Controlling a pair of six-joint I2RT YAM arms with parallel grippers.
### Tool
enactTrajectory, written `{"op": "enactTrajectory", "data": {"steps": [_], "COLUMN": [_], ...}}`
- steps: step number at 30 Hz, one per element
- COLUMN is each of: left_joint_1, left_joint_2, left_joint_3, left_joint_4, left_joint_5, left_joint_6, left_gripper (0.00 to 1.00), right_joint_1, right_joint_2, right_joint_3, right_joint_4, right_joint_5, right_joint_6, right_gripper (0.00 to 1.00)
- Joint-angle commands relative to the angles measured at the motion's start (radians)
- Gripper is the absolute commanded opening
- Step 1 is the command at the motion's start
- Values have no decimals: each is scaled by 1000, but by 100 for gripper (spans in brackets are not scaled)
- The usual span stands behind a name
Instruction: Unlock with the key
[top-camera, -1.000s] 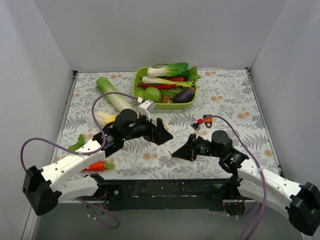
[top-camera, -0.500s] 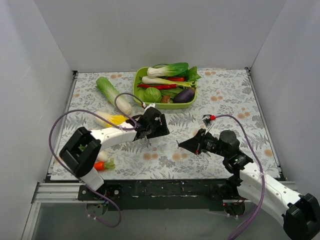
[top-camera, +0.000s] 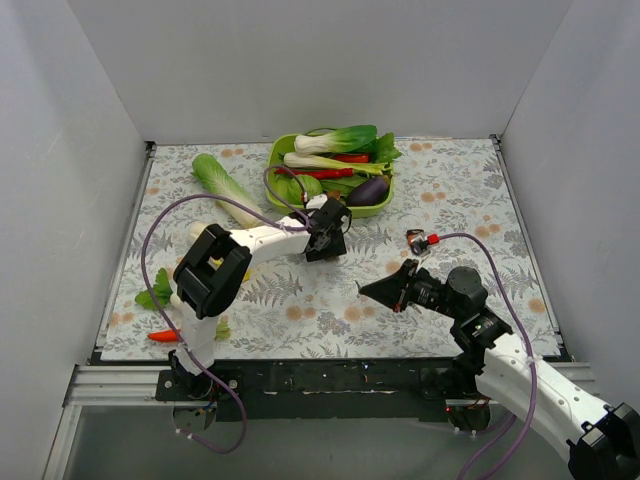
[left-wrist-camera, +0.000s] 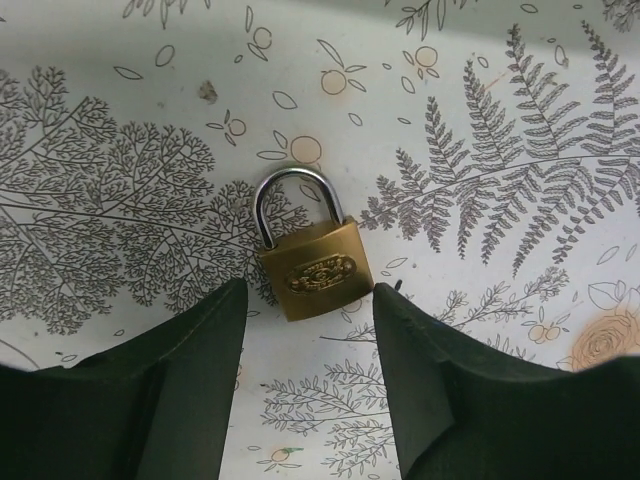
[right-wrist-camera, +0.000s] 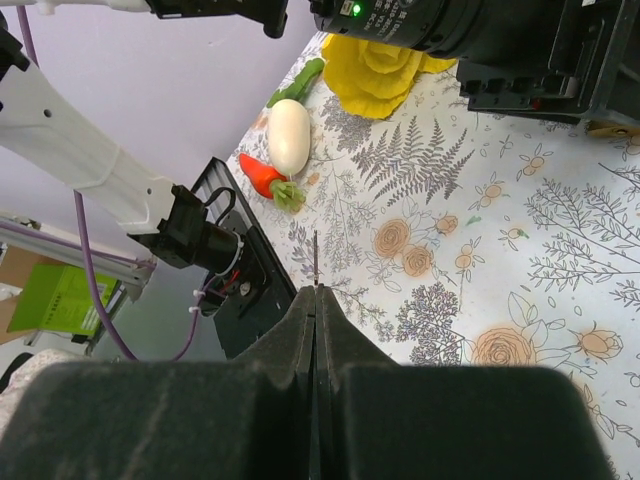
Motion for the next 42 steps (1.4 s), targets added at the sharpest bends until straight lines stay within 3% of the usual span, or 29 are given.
{"op": "enactTrajectory", "data": {"steps": [1, 7, 16, 30, 42], "left_joint_1": [1, -3, -3, -37, -48], "left_joint_2": [17, 50, 193, 210, 235], "left_joint_3": [64, 81, 258, 270, 279], "left_joint_4": [-126, -144, -247, -370, -334], "left_joint_5": [-57, -48, -60, -92, -69], "left_joint_6": [-35, -41, 3, 69, 207], "left_gripper": [54, 57, 54, 51, 48], "right_joint_1": [-5, -7, -10, -16, -15], "right_joint_2": [-24, -27, -30, -30, -43], "right_joint_3": [-7, -14, -16, -16, -20], "right_joint_4": [49, 57, 53, 53, 43], "right_joint_5": [-18, -28, -38, -45, -27], "right_joint_6": [3, -1, -14, -14, -4], "right_gripper": [1, 1, 1, 1, 1]}}
